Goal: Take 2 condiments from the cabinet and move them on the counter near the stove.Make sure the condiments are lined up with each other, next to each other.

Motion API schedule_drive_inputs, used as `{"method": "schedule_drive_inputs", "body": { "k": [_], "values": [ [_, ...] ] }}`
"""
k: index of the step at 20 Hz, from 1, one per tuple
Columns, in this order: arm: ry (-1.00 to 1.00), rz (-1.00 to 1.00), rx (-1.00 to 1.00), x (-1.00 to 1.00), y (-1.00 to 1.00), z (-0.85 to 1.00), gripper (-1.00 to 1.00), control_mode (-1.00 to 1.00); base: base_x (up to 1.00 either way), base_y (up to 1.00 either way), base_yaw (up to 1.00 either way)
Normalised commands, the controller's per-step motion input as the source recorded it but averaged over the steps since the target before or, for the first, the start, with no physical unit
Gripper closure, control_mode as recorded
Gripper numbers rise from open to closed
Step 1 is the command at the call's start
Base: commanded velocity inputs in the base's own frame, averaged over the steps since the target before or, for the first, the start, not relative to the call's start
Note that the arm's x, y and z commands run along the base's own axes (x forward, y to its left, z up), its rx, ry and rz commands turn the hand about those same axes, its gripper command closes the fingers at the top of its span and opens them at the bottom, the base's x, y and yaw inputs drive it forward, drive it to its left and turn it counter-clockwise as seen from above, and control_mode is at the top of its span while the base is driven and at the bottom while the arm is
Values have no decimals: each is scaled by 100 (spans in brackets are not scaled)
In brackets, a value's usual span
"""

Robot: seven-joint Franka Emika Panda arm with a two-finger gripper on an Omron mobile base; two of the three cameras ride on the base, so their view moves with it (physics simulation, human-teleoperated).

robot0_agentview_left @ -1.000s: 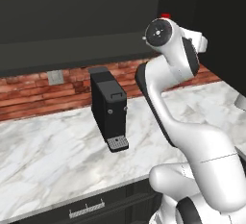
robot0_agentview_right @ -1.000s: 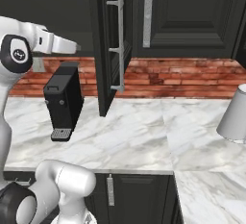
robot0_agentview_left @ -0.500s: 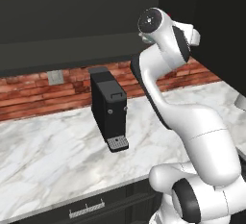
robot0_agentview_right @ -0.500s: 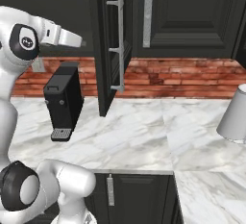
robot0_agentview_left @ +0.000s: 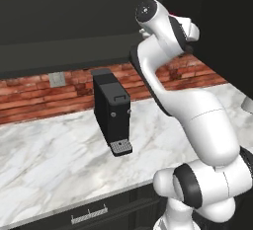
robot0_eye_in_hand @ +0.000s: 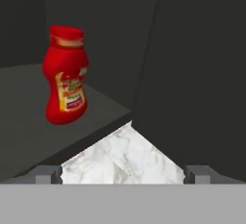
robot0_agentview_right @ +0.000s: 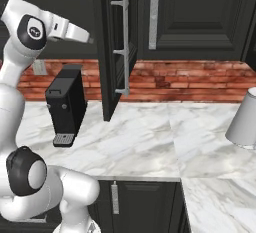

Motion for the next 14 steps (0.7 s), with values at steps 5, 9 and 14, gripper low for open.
{"method": "schedule_drive_inputs", "body": {
  "k": [5,9,14],
  "values": [
    [0,-3,-2,28,0,-20,-100,-100,0,0,0],
    [0,-4,0,23,-1,-14,-100,-100,0,0,0],
    [0,-3,0,14,-3,-1,-100,-100,0,0,0]
  ]
}}
